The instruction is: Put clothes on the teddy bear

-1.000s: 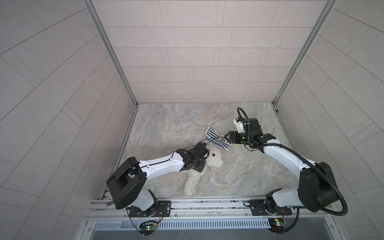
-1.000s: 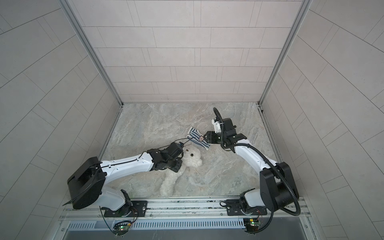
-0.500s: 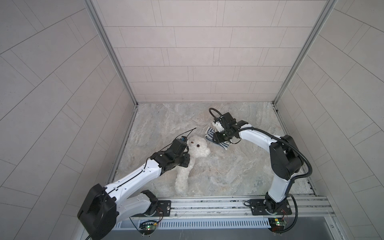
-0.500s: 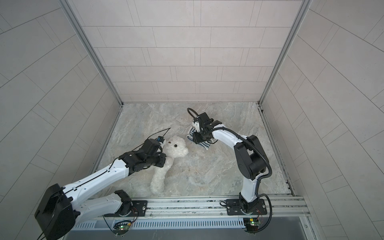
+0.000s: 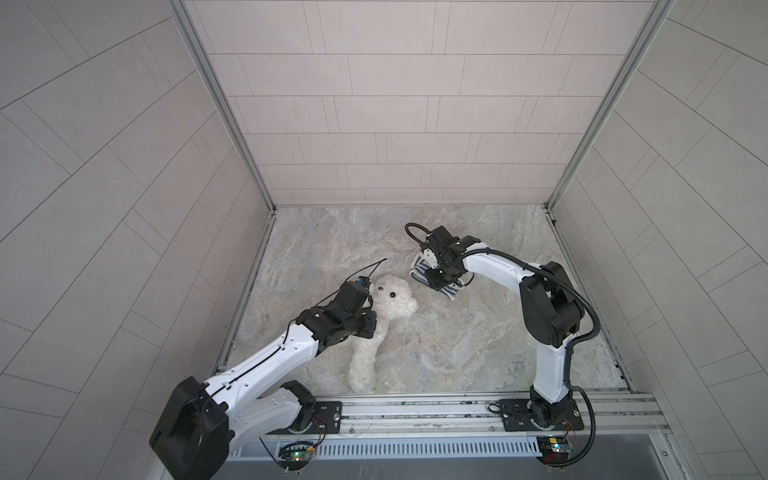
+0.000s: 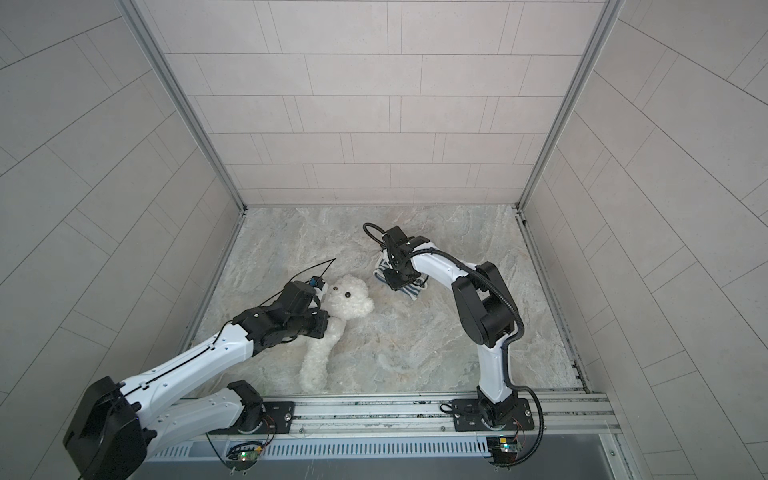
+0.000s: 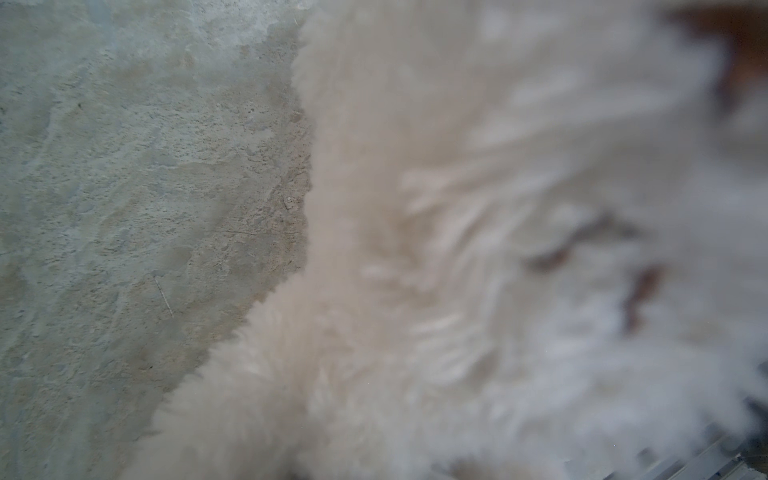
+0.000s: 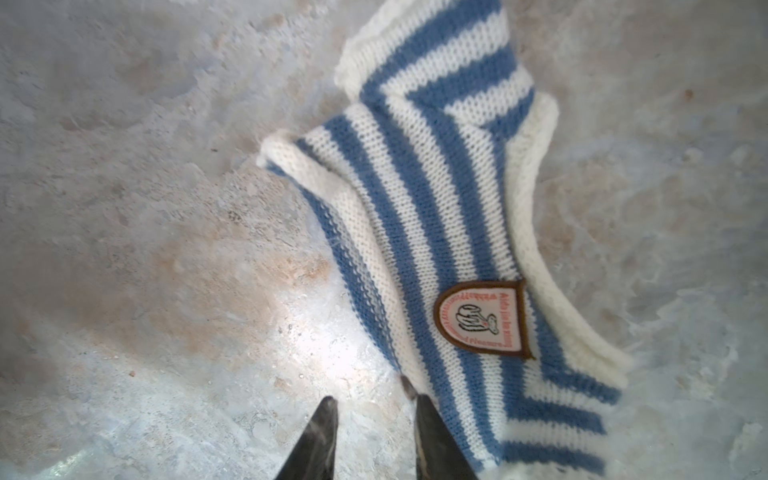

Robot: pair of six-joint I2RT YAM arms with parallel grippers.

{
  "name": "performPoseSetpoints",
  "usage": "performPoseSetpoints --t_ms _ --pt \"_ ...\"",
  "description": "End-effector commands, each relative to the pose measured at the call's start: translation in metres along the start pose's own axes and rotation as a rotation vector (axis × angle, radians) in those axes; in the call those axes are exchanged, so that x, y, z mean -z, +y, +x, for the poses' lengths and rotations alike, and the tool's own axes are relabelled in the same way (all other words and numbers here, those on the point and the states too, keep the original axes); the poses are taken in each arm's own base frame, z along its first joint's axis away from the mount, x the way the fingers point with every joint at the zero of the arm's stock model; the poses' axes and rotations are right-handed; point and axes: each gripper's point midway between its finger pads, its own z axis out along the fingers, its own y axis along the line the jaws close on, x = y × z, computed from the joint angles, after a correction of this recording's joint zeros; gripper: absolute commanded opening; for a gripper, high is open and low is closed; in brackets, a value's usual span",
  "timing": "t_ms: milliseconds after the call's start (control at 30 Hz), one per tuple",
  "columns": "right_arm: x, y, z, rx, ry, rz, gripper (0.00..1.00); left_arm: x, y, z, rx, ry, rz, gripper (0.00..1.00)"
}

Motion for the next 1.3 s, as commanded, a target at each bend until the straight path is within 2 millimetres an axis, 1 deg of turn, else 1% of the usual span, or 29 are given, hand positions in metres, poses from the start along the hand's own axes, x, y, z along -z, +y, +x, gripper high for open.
performPoseSetpoints --t_ms 0,133,267,433,633,733,900,1133,1200,1267 --pt "-0.007 -0.005 0.007 0.034 0.05 0.037 0.33 0.006 -0.002 -0.01 0.015 -0.043 0.012 0.07" --pt "-0.015 -0.007 0.009 0.037 0.072 0.038 0.33 0.008 -0.003 -0.013 0.024 -0.052 0.011 0.08" --pt "-0.021 -0.009 0.008 0.03 0.075 0.045 0.3 0.012 -0.006 -0.018 0.034 -0.064 0.022 0.08" --pt "-0.022 -0.01 0.007 0.027 0.069 0.053 0.29 0.014 -0.006 -0.019 0.035 -0.066 0.02 0.08" --pt "-0.024 -0.017 0.009 0.017 0.074 0.069 0.27 0.014 -0.006 -0.02 0.038 -0.071 0.021 0.08" --pt "-0.024 -0.021 0.01 0.005 0.074 0.063 0.24 0.017 -0.004 -0.019 0.028 -0.068 0.007 0.08" --pt "-0.023 -0.025 0.011 0.002 0.075 0.065 0.17 0.021 0.0 -0.018 0.012 -0.066 -0.016 0.08" --pt "-0.027 -0.025 0.013 0.004 0.083 0.057 0.16 0.029 0.007 -0.017 -0.02 -0.062 -0.06 0.08" --pt "-0.026 -0.025 0.014 0.004 0.087 0.058 0.13 0.031 0.008 -0.017 -0.022 -0.062 -0.062 0.08" --pt "-0.024 -0.025 0.013 0.002 0.078 0.057 0.06 0.032 0.006 -0.017 -0.023 -0.062 -0.053 0.08"
